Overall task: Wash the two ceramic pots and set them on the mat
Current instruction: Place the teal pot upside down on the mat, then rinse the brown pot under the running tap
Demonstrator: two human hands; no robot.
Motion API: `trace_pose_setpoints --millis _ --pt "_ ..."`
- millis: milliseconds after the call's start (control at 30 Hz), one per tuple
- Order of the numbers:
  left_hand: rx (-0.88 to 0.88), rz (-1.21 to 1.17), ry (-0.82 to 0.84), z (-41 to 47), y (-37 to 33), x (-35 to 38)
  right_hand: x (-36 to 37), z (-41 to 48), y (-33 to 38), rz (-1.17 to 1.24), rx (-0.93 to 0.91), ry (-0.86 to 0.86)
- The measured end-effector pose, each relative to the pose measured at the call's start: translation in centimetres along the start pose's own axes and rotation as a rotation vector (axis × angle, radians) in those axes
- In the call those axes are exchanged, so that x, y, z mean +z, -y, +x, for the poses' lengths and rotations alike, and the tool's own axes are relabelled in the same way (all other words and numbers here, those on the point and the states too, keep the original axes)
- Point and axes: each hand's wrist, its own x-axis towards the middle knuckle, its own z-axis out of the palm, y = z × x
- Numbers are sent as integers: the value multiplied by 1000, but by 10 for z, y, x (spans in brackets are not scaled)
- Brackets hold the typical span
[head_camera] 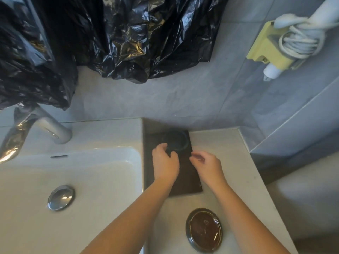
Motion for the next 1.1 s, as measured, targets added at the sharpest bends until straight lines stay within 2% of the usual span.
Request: trace_pose_setpoints --millis 133,233,333,667,867,1100 --pt "72 290 299 -54 17 -6 -12 -64 -24 -40 47 29" --pt "59 440 397 -86 38 -7 -17 -106 -48 -99 114 29" --pt "-29 537 453 -108 57 -4 -18 -137 -68 -149 207 55" --pt "-210 514 490 -125 92 15 -8 -156 -80 -221 322 22" --pt "-231 436 473 -121 91 15 -14 -154 -72 -162 359 12" --pt "-136 327 449 -114 54 -14 -31 -150 -36 -66 289 -57"
